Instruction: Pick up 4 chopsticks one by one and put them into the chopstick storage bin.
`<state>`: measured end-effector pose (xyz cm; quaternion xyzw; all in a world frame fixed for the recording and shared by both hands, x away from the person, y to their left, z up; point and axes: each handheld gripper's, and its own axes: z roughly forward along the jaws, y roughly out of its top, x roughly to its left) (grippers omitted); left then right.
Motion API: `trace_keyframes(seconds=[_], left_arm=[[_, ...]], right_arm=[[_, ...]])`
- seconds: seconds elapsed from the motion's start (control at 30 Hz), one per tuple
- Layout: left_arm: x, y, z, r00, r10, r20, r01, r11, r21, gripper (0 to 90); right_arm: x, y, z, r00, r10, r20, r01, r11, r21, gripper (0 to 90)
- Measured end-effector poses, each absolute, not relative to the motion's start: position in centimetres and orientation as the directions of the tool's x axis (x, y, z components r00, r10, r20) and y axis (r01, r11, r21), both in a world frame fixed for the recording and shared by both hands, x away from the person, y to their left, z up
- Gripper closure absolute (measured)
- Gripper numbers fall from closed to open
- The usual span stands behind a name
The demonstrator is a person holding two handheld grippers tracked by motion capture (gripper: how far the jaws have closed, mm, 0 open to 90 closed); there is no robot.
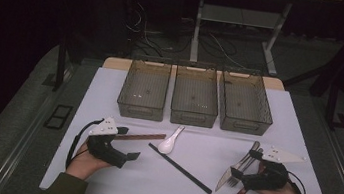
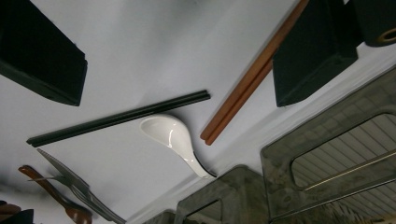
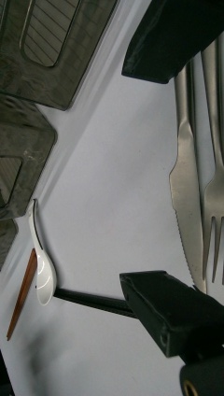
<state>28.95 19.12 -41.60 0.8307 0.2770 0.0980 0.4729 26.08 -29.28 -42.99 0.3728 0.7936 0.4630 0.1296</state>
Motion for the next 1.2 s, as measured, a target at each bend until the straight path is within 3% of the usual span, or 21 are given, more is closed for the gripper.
trace_keyframes(seconds=[0.37, 0.67, 1.2], left_arm=[[31.5, 19.8, -41.6, 0.811, 0.582, -0.067, 0.379, -0.434, 0.817, 15.5], [33.3, 19.6, -41.7, 0.832, 0.549, -0.076, 0.381, -0.465, 0.799, 35.4], [36.1, 15.5, -42.1, 0.875, 0.472, -0.107, 0.365, -0.499, 0.786, 46.8]], right_arm=[[26.1, -29.3, -43.1, -0.686, 0.714, 0.143, 0.478, 0.293, 0.828, 2.5], [26.2, -29.2, -43.2, -0.689, 0.711, 0.141, 0.477, 0.299, 0.826, 2.5], [26.3, -29.2, -43.3, -0.69, 0.71, 0.145, 0.484, 0.303, 0.821, 2.5]])
